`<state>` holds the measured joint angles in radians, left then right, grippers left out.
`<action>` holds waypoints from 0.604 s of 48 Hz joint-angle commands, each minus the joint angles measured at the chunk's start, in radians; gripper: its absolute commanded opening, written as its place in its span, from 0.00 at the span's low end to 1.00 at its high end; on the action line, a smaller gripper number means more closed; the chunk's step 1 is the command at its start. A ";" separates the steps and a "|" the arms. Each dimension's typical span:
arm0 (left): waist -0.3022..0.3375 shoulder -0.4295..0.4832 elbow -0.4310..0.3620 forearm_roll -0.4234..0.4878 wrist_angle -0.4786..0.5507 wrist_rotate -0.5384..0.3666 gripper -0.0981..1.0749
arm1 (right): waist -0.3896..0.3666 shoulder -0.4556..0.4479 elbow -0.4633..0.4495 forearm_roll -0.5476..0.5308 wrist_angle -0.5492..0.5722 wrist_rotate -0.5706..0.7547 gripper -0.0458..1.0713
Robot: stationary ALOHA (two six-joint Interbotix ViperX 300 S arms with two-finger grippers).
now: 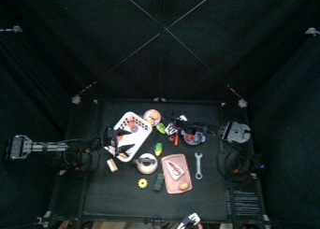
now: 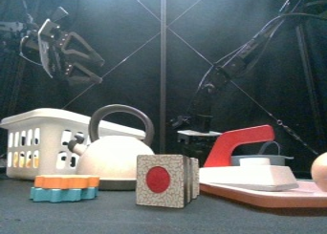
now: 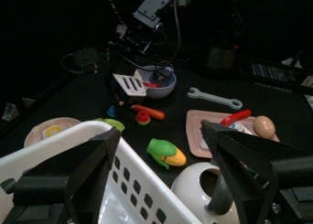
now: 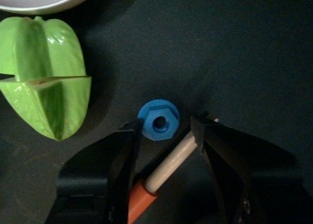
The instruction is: Grab blue nut
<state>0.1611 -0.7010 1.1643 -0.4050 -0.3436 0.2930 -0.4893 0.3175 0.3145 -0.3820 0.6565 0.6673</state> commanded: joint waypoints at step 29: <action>0.003 -0.002 -0.011 0.000 -0.005 0.002 0.96 | 0.000 -0.009 -0.009 0.002 -0.003 -0.002 0.65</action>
<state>0.1626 -0.7010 1.1643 -0.4065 -0.3436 0.2930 -0.4878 0.3221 0.3145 -0.3804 0.6550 0.6657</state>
